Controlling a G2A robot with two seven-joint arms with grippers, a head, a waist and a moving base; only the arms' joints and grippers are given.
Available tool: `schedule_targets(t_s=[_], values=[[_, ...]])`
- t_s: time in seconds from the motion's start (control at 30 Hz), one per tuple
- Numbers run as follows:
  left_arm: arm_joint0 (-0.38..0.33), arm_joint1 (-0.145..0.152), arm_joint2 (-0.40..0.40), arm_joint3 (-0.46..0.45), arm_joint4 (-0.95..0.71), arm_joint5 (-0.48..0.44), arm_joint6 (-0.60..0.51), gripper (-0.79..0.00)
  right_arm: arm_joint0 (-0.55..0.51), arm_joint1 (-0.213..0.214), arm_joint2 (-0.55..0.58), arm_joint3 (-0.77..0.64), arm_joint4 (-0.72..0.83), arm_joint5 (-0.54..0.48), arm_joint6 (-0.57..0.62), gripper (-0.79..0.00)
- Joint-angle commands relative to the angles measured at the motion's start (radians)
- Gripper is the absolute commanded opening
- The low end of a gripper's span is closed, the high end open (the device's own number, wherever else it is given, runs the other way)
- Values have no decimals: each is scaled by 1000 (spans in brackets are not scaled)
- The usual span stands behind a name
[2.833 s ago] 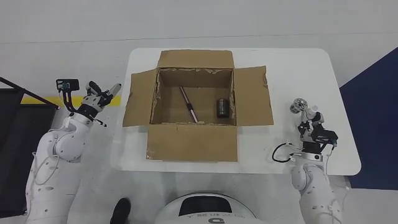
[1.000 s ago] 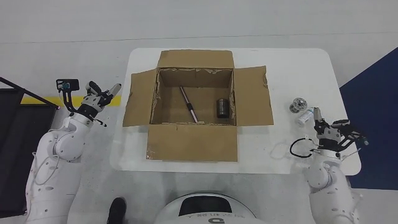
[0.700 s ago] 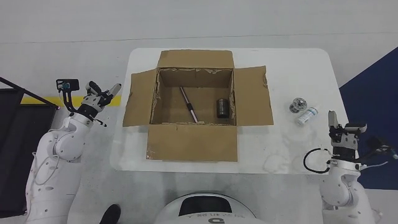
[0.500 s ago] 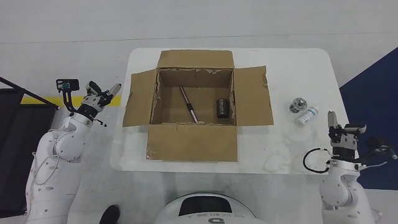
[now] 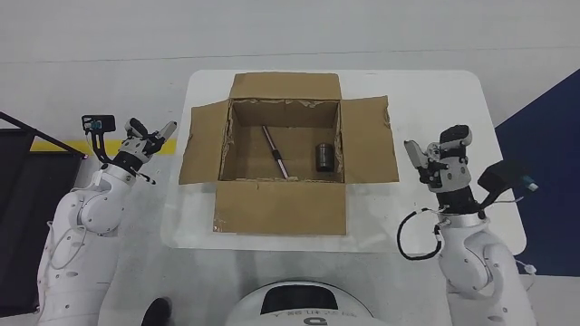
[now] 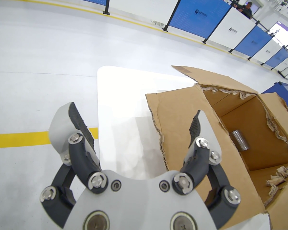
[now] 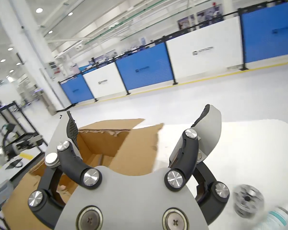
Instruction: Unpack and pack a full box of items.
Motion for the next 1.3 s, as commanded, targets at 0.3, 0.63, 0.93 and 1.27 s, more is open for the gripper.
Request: schedule_targets(t_s=[0.3, 0.63, 0.93, 1.27], values=[[0, 0, 0, 0, 0, 0, 0, 0, 0, 0, 3, 4, 2, 1, -3, 0], [0, 0, 0, 0, 0, 0, 0, 0, 321, 12, -286, -26, -21, -182, 437, 0], [0, 0, 0, 0, 0, 0, 0, 0, 650, -15, -579, 209, 136, -115, 695, 0], [0, 0, 0, 0, 0, 0, 0, 0, 650, -14, -579, 221, 127, -105, 706, 0]])
